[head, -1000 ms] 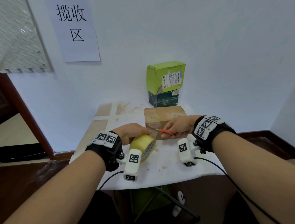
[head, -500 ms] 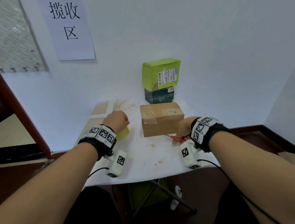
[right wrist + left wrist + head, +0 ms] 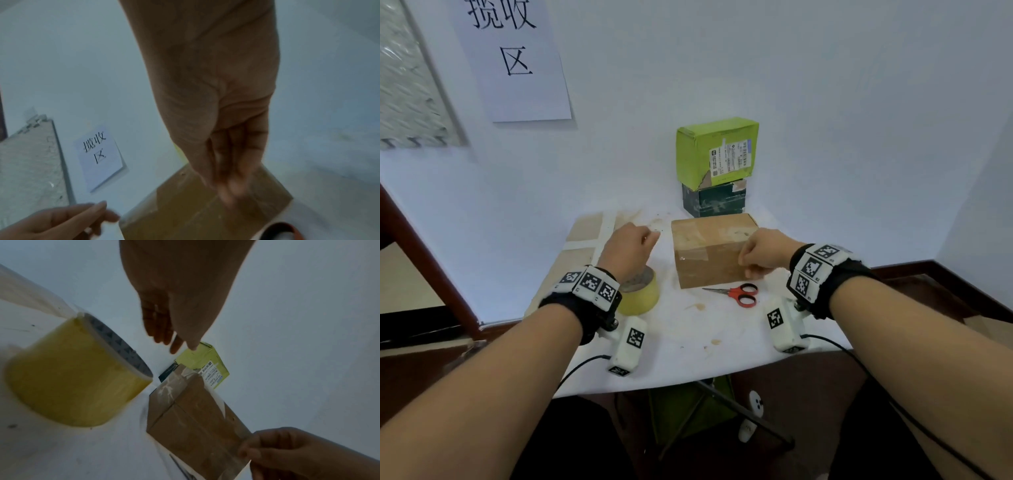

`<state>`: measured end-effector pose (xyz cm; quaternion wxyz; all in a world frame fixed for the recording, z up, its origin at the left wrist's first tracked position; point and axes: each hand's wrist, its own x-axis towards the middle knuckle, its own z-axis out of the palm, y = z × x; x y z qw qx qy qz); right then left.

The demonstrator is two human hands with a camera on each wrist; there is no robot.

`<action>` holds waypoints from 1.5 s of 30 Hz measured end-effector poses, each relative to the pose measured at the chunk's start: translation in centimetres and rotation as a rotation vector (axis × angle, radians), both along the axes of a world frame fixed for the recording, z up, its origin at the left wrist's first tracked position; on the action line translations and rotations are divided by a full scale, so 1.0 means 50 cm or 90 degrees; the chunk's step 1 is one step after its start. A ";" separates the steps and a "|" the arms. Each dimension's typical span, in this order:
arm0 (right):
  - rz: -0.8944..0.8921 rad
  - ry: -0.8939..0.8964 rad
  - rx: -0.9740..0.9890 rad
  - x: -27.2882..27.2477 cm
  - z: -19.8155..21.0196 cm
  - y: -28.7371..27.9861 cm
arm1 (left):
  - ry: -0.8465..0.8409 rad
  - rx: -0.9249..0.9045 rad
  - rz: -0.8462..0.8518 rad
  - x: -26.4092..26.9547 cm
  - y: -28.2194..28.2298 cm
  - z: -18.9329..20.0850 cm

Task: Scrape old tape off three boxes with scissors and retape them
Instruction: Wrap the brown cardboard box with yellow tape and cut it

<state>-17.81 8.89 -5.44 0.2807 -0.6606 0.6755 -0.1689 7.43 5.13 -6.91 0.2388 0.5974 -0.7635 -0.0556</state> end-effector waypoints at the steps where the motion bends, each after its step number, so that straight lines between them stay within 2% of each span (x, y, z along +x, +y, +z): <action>1: -0.008 -0.033 -0.042 0.001 0.001 -0.004 | 0.031 -0.031 -0.033 -0.004 -0.004 0.005; 4: -0.032 -0.132 -0.209 0.018 -0.006 -0.014 | 0.103 -0.006 -0.159 -0.029 -0.005 0.020; 7: -0.034 -0.165 -0.288 0.037 -0.020 -0.028 | 0.039 0.025 -0.209 -0.042 -0.018 0.017; 9: -0.010 -0.160 -0.287 0.047 -0.024 -0.041 | -0.012 0.036 -0.215 -0.042 -0.029 0.009; 11: 0.020 -0.147 -0.270 0.059 -0.026 -0.056 | -0.018 0.039 -0.218 -0.040 -0.034 0.002; 16: 0.112 -0.004 -0.200 0.087 -0.031 -0.093 | -0.008 0.012 -0.222 -0.036 -0.052 -0.015; 20: 0.184 0.067 -0.191 0.090 -0.037 -0.101 | -0.099 -0.026 -0.233 -0.039 -0.066 -0.008; 24: 0.198 0.089 -0.222 0.085 -0.041 -0.092 | -0.156 -0.038 -0.247 -0.041 -0.066 -0.005; 32: 0.216 0.108 -0.227 0.079 -0.040 -0.083 | -0.176 -0.032 -0.285 -0.038 -0.057 -0.002; 39: 0.240 0.163 -0.163 0.079 -0.027 -0.077 | -0.185 -0.010 -0.252 -0.046 -0.037 0.004; 42: 0.241 0.091 -0.176 0.074 -0.018 -0.066 | -0.175 0.010 -0.244 -0.049 -0.037 0.006; 45: 0.092 -0.047 -0.281 0.046 -0.020 -0.058 | -0.099 0.041 -0.222 -0.049 -0.042 0.008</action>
